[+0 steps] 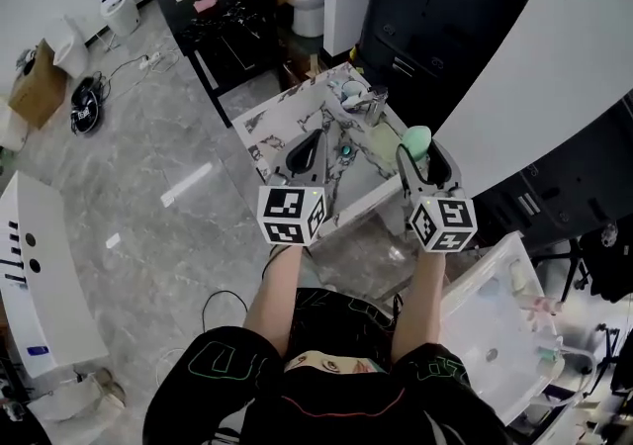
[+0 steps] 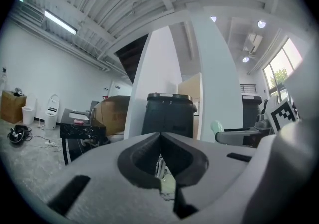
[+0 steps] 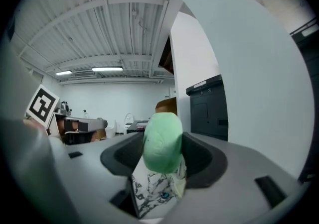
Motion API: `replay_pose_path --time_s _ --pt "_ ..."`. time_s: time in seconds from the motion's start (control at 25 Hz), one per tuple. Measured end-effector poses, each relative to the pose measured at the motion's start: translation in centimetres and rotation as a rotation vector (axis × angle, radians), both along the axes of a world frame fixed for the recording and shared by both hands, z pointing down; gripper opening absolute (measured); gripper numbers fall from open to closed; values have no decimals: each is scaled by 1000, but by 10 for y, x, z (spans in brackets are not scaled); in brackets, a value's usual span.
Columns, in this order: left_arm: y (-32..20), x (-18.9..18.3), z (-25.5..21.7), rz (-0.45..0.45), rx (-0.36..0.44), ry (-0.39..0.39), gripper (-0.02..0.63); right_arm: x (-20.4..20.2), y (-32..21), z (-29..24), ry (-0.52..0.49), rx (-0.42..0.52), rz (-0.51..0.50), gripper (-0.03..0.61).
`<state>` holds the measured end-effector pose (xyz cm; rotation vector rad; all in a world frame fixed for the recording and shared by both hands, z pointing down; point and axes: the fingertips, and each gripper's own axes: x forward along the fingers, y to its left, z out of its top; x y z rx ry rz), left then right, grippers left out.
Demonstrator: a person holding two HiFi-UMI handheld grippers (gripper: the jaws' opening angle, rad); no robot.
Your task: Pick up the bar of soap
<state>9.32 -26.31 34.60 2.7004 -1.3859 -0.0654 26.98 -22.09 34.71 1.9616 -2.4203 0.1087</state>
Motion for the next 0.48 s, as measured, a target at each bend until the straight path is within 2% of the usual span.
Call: replay_pose_path --time_s 0.24,0.48 --pt "11 8 -3 16 15 -19 8 11 13 -5 -23 35 16 250" --pt "14 10 -2 21 14 -22 8 9 17 -10 -2 52 11 250"
